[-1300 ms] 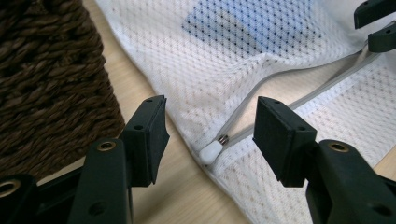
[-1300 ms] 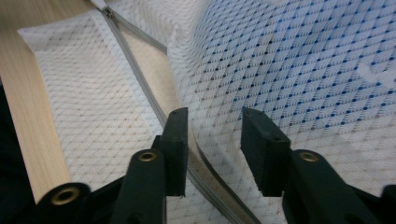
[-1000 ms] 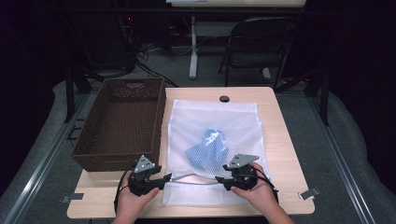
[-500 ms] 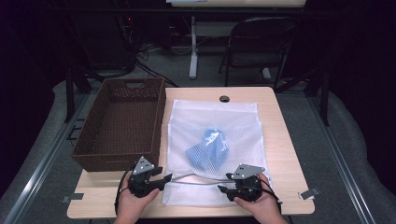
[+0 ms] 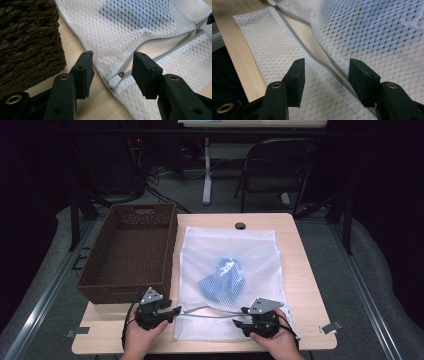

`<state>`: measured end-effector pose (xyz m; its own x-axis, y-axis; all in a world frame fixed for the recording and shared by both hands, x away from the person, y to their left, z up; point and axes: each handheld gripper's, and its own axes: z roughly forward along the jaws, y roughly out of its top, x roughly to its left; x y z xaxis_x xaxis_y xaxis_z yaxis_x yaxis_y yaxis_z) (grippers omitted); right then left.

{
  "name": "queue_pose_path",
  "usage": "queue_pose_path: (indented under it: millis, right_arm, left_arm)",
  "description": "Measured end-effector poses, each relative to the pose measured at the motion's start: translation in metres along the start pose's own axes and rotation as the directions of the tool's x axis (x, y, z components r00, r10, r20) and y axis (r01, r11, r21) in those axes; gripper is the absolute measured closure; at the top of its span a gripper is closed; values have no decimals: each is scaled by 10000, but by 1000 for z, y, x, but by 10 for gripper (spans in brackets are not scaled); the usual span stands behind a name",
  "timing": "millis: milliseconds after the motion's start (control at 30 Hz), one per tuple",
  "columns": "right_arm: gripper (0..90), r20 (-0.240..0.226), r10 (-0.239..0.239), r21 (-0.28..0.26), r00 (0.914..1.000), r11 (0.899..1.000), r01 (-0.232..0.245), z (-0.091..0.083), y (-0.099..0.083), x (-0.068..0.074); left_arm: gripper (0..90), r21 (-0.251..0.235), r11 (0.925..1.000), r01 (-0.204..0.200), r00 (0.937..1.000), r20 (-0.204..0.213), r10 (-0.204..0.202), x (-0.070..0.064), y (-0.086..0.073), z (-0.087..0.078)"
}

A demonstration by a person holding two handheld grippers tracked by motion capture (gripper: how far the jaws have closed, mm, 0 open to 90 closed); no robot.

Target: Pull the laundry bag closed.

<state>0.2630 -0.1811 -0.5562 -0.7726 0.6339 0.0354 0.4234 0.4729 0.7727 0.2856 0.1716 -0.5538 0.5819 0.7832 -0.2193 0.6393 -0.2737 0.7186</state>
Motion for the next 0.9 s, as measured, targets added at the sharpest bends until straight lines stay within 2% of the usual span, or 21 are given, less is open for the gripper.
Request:
queue_pose_path:
  millis: [200, 367, 433, 467, 600, 733, 900]
  right_arm:
    - [489, -84, -49, 67, 10000, 10000, 49, 4, 0, 0]
    - [500, -128, 209, -129, 9997, 9997, -211, 3, -1, -3]
    - [500, -99, 255, -134, 9996, 9996, -256, 2, -1, -4]
    - [500, -91, 257, -144, 9996, 9996, -259, 1, -1, -5]
    - [500, -131, 474, -247, 9988, 9986, -477, -1, -3, -7]
    - [500, -194, 494, -253, 9986, 9984, -499, -3, -5, -8]
    - [499, -270, 708, -365, 9971, 9968, -717, -5, -6, -11]
  left_arm:
    - [531, 134, 9999, 95, 9998, 145, -97, 1, 1, 3]
    - [563, 241, 9995, 208, 9990, 387, -218, 0, 0, 4]
    - [565, 373, 9992, 114, 9990, 418, -130, 0, 0, 6]
    - [566, 379, 9992, 159, 9994, 298, -170, -2, 0, 7]
    - [566, 556, 9984, 116, 9993, 356, -136, -4, -1, 10]
    - [570, 783, 9969, 11, 9993, 367, -40, -7, -2, 13]
    - [586, 931, 9956, -73, 9996, 262, 49, -10, -4, 14]
